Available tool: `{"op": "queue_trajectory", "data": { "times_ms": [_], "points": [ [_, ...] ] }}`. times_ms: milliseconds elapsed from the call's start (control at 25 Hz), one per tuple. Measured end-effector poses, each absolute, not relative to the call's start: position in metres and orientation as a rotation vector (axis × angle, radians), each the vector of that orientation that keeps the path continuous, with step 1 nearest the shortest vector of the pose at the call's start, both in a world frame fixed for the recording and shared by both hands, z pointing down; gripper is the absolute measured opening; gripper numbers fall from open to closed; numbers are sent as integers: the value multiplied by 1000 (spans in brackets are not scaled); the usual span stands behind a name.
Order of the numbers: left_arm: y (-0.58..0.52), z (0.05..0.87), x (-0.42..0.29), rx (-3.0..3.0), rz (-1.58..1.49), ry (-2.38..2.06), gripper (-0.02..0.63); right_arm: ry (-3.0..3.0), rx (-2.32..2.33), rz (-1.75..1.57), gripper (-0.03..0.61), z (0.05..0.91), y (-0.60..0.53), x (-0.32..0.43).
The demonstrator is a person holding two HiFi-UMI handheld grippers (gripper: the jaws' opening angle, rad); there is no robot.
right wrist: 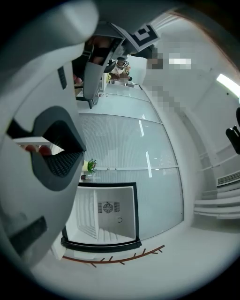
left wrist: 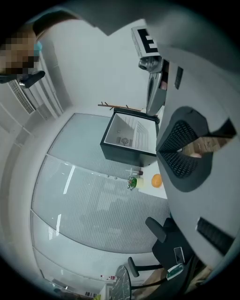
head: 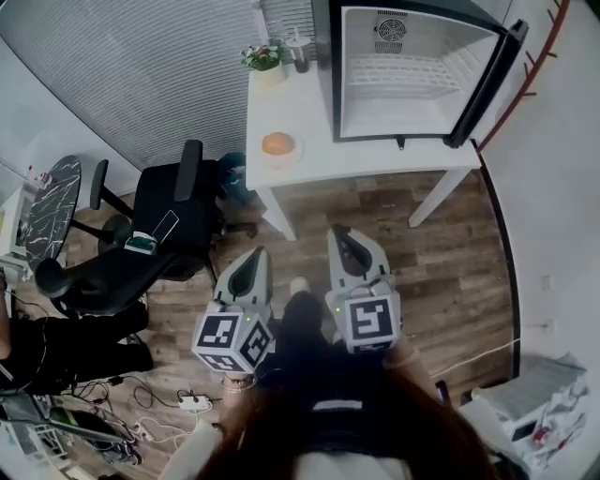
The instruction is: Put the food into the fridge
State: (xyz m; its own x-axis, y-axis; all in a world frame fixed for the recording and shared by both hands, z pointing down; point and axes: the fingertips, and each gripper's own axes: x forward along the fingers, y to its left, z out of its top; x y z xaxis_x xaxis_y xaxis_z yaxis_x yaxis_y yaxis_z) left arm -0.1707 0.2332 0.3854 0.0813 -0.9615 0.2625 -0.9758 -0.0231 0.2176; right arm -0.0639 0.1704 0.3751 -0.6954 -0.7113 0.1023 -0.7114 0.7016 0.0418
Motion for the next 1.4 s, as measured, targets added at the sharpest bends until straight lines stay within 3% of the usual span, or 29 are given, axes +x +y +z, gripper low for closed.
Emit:
{"op": "queue_trajectory", "data": {
  "times_ms": [1400],
  "points": [
    [112,398,-301,1996,86,-1894,2,-2719,1184,88,-3,389,42,-183]
  ]
}}
